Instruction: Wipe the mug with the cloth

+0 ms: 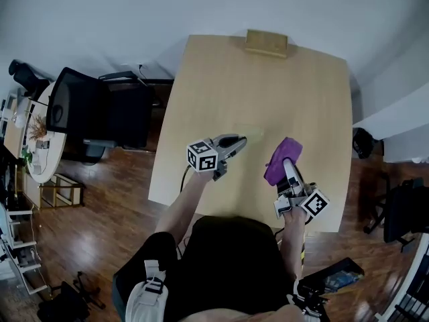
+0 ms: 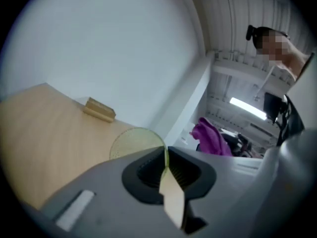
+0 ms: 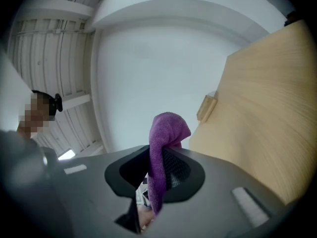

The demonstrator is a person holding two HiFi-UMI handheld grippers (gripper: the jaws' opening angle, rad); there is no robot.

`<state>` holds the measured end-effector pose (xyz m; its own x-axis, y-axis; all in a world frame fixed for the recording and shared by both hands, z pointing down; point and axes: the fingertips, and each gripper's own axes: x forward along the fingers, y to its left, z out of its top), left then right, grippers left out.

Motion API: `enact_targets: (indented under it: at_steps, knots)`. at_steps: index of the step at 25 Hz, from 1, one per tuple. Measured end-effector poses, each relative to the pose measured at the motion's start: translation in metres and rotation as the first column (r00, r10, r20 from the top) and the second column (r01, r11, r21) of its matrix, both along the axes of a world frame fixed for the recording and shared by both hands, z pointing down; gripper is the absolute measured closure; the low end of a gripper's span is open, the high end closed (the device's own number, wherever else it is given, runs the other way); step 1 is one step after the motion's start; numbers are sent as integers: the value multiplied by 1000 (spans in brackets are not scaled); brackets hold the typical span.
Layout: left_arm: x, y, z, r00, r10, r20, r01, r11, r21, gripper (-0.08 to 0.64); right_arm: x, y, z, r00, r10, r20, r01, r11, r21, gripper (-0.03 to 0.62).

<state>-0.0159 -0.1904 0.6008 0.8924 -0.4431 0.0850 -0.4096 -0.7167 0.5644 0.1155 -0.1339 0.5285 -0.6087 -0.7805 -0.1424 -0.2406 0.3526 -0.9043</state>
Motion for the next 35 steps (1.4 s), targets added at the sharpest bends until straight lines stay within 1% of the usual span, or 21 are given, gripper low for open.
enact_targets:
  at_steps: [1,3,5,7,9,12,14,15,18,21,22,23,25,27,28,29,30,31,32,34,35]
  knots:
    - [-6,16,-5,1000,-13,-10,13,1000,16,518,-11,1,-2,999,-21,-27,21,1000,2,531]
    - [-19,46,-10,999,-42,2,42,998,48,518,-36,3,-9,994,-67,-87,69,997,20,531]
    - [-26,71,-12,997,-63,42,59,994,87,518,-61,4,-15,979,-110,-174,117,992,35,531]
    - [-26,91,-13,994,-73,86,61,990,130,518,-88,7,-18,954,-159,-253,175,984,40,531]
    - [-23,104,-15,988,-84,131,60,983,173,518,-117,15,-18,920,-216,-328,242,969,42,531]
    - [-14,115,-18,974,-90,207,37,969,244,518,-154,29,-9,835,-276,-476,338,940,48,531]
    - [-9,121,-21,969,-81,233,15,962,274,518,-163,35,-1,785,-274,-556,363,930,54,531]
    - [-9,124,-24,972,-76,222,11,960,279,518,-161,35,2,772,-262,-579,359,932,57,531]
    - [-16,130,-35,985,-71,155,24,958,287,518,-135,27,18,746,-213,-631,294,955,25,531]
    - [-23,131,-44,992,-73,103,42,960,278,518,-87,12,51,732,-165,-661,165,984,-62,531]
    - [-25,129,-46,993,-77,89,51,962,268,518,-71,9,59,739,-145,-658,119,989,-85,531]
    - [-27,128,-46,993,-82,83,58,964,260,518,-58,8,60,756,-121,-643,79,992,-93,531]
    - [-31,126,-42,993,-84,80,61,965,255,518,-48,7,43,808,-76,-585,46,997,-66,531]
    - [-32,124,-40,993,-76,86,52,966,253,518,-65,10,11,853,-81,-516,87,996,-12,531]
    - [-30,123,-40,993,-66,95,40,966,254,518,-80,13,-4,865,-108,-490,133,991,17,531]
    - [-26,123,-39,993,-52,103,23,965,261,518,-98,18,-17,866,-145,-478,190,981,46,531]
    - [-21,124,-38,993,-36,112,5,962,271,518,-117,23,-25,856,-186,-483,249,966,70,531]
    - [-17,124,-38,992,-23,123,-13,959,283,518,-134,29,-29,835,-221,-504,303,949,86,531]
    - [-12,124,-40,991,-11,134,-29,955,296,518,-147,33,-27,805,-246,-540,347,933,93,531]
    - [-6,124,-44,987,3,158,-55,946,320,518,-158,36,-17,742,-253,-621,388,917,90,531]
    - [-4,126,-44,986,9,166,-65,940,335,517,-154,34,-11,722,-242,-649,386,918,86,531]
